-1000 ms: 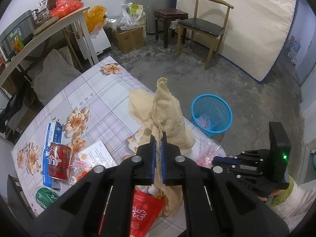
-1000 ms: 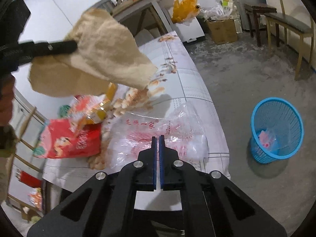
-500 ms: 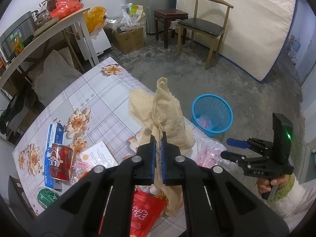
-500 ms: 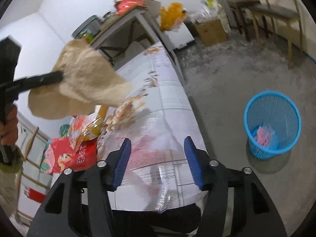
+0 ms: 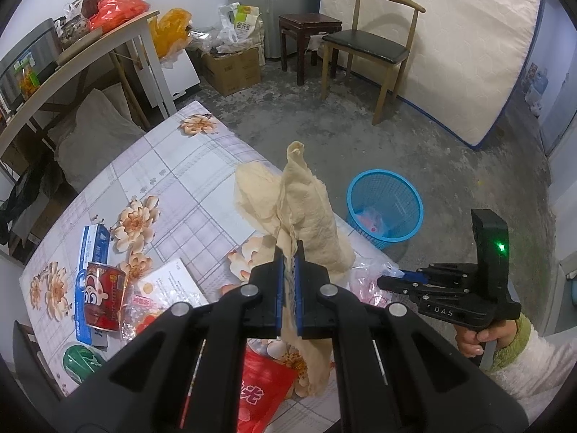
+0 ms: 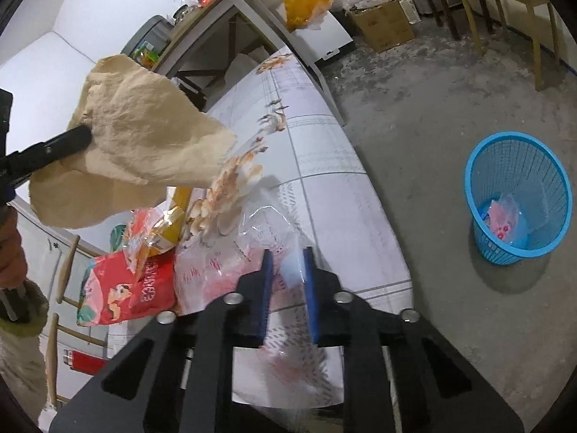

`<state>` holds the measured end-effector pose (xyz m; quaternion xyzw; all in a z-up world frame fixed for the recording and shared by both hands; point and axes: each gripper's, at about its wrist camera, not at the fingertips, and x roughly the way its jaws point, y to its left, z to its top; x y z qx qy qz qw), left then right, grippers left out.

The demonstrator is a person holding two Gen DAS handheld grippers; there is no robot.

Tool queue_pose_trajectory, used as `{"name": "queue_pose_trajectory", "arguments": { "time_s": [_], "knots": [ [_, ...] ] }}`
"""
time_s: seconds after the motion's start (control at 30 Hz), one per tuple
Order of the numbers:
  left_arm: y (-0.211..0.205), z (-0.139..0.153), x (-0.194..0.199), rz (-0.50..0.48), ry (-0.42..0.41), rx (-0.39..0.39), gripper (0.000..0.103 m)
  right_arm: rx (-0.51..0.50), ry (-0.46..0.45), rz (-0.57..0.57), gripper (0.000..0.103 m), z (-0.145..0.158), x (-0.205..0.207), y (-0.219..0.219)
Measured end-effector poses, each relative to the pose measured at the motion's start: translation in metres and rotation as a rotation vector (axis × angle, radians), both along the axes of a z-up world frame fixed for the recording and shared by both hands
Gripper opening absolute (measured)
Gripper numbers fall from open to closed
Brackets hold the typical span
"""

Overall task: Collect trash
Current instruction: 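Carry the tan paper and plastic bag over the wastebasket and open both grippers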

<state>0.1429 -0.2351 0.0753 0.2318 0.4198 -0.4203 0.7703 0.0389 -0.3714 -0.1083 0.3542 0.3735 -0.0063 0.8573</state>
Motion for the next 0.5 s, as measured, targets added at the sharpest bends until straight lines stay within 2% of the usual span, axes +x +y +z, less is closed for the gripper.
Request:
{"name": "queue_pose_trajectory", "arguments": {
  "time_s": [0.03, 0.2, 0.33, 0.5],
  "knots": [
    [-0.002, 0.000, -0.001, -0.002, 0.001, 0.001, 0.004, -0.001, -0.008, -0.004, 0.007, 0.002, -0.002, 0.000],
    [-0.019, 0.000, -0.006, -0.012, 0.007, -0.015, 0.004, -0.002, -0.056, -0.074, 0.006, 0.017, -0.020, -0.017],
    [-0.049, 0.000, -0.015, -0.052, 0.012, -0.041, 0.004, -0.042, -0.065, -0.215, 0.005, 0.027, -0.049, -0.054],
    [-0.105, -0.010, -0.029, -0.120, 0.050, -0.057, 0.004, -0.067, -0.002, -0.456, 0.005, 0.019, -0.094, -0.121]
  ]
}}
